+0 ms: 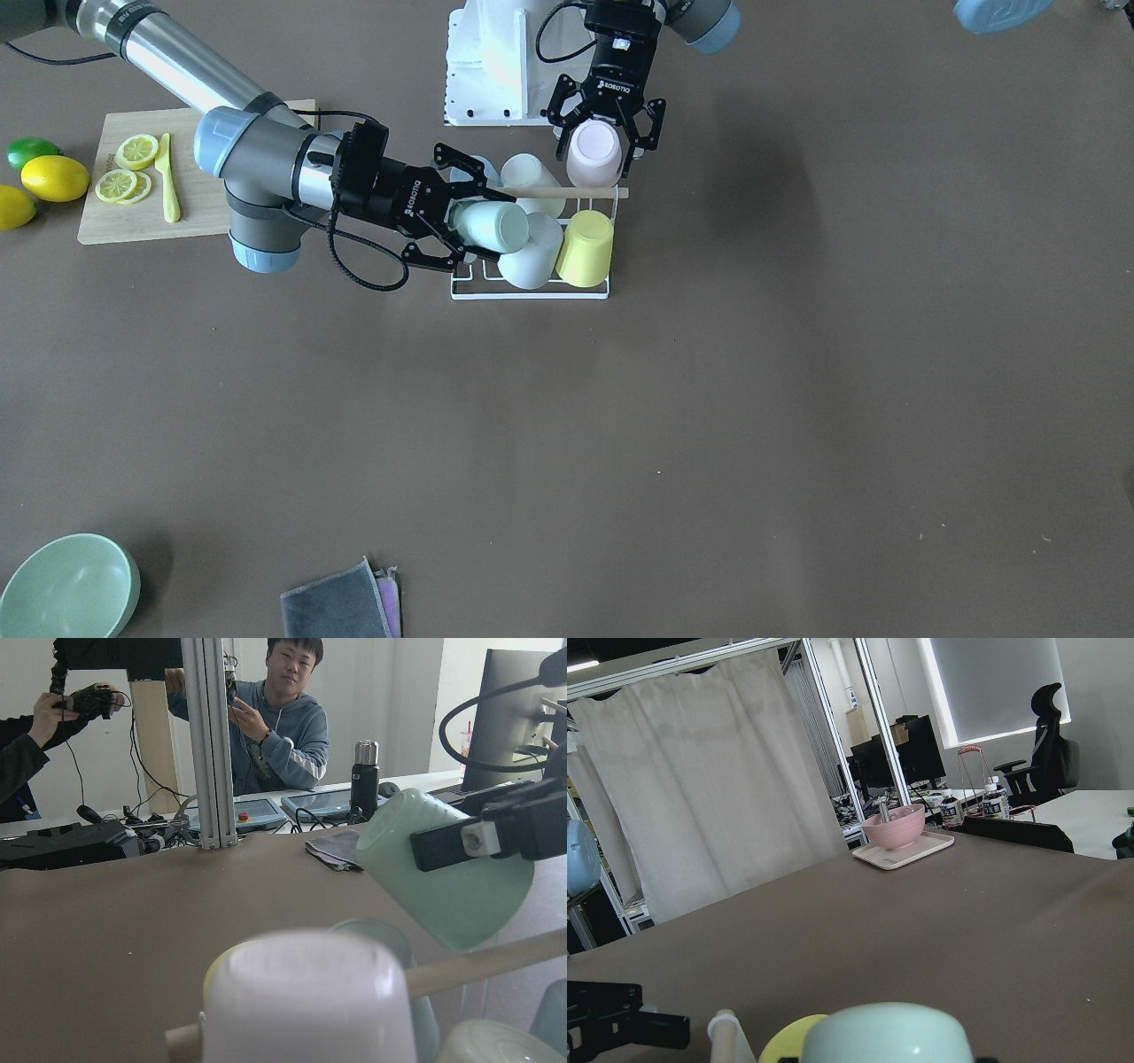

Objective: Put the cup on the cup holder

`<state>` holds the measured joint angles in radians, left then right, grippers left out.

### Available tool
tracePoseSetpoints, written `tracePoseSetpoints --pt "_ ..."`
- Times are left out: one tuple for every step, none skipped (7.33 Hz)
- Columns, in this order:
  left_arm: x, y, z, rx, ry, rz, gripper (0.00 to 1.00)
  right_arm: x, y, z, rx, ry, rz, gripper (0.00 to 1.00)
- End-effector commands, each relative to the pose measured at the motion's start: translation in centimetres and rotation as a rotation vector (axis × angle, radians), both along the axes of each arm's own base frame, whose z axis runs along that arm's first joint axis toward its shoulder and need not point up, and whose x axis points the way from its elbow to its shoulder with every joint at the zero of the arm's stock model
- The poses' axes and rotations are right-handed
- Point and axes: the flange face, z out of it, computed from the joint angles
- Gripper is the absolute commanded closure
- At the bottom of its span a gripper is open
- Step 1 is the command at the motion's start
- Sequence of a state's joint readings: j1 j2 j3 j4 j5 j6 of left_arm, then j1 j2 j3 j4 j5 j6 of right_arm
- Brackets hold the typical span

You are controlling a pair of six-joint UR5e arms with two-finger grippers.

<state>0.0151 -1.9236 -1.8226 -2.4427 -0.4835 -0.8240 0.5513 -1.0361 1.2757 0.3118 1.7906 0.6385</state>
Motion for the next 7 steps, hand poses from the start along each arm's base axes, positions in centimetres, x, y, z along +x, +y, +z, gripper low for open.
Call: tracePoseSetpoints --pt "-0.3 -0.1 -0.3 -0.004 0.013 -0.002 0.01 0.3 0.0 0.3 -0.002 -0.008 0.01 0.01" --pt "-0.8 -0.5 -0.1 -0.003 0.01 -0.005 0.01 0.5 -0.2 0.1 -0.003 -0.013 0.017 0.0" --pt "-1.0 -0.7 -0.1 -0.003 0.009 0.013 0.01 1.3 -0.8 -0.1 -0.002 -0.019 0.03 0.0" --pt "-2.0 -1.7 -0.5 -0.003 0.019 0.009 0.01 2.0 -1.1 0.0 -0.004 -0.038 0.032 0.0" --pt "-4.1 -2.8 -0.5 -0.004 0.029 0.02 0.01 3.0 -1.9 0.2 -0.001 -0.039 0.049 0.0" --pt "-5.6 -3.7 -0.4 -0.004 0.034 0.021 0.01 4.0 -3.1 0.5 -0.004 -0.032 0.074 0.0" --pt "-6.7 -4.7 0.1 -0.007 0.028 0.032 0.01 5.9 -5.6 1.0 -0.023 0.009 0.116 0.0"
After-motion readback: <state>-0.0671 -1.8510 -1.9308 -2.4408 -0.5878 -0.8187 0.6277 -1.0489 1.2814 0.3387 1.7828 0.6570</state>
